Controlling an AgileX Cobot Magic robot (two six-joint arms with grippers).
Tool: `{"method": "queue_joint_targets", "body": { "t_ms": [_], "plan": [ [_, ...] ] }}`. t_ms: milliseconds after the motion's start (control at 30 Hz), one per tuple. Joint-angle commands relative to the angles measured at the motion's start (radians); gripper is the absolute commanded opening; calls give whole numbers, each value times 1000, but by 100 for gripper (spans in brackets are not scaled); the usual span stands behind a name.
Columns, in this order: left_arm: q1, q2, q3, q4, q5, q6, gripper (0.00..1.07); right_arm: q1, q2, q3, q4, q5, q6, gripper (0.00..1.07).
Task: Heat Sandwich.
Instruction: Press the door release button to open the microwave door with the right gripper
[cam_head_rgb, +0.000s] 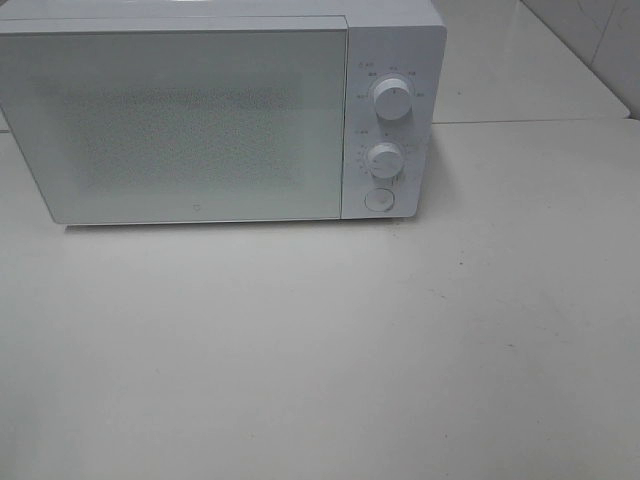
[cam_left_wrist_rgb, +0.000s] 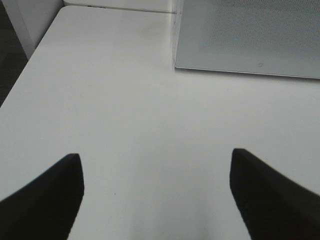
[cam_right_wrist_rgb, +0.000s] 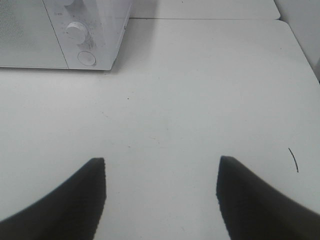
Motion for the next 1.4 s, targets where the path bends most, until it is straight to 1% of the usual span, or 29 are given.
{"method": "queue_joint_targets", "body": {
  "t_ms": [33, 867, 967, 1100, 1167, 1200, 1267, 1300, 1400],
  "plan": [
    [5, -17, 2, 8, -15, -2, 76, -5, -24, 2, 1, -8, 0, 63],
    [5, -17, 2, 8, -15, -2, 76, -5, -15, -9, 0, -18, 0, 63],
    [5, -17, 2, 8, -15, -2, 76, -3, 22, -25, 1, -68, 0, 63],
    [5, -17, 2, 8, -15, -2, 76, -3, 122, -27, 2, -222, 0, 63],
    [5, -17, 2, 8, -15, -2, 76, -3, 145, -27, 2, -255, 0, 63],
    [5, -17, 2, 8, -15, -2, 76, -3, 191, -27, 2, -344, 0, 63],
    [5, -17, 2, 8, -15, -2, 76, -3, 231, -27, 2, -429, 0, 63],
    [5, -17, 2, 8, -15, -2, 76, -3, 231, -27, 2, -429, 0, 63],
    [5, -17, 2, 8, -15, -2, 76, -3, 310, -27, 1, -593, 0, 63]
  ]
}}
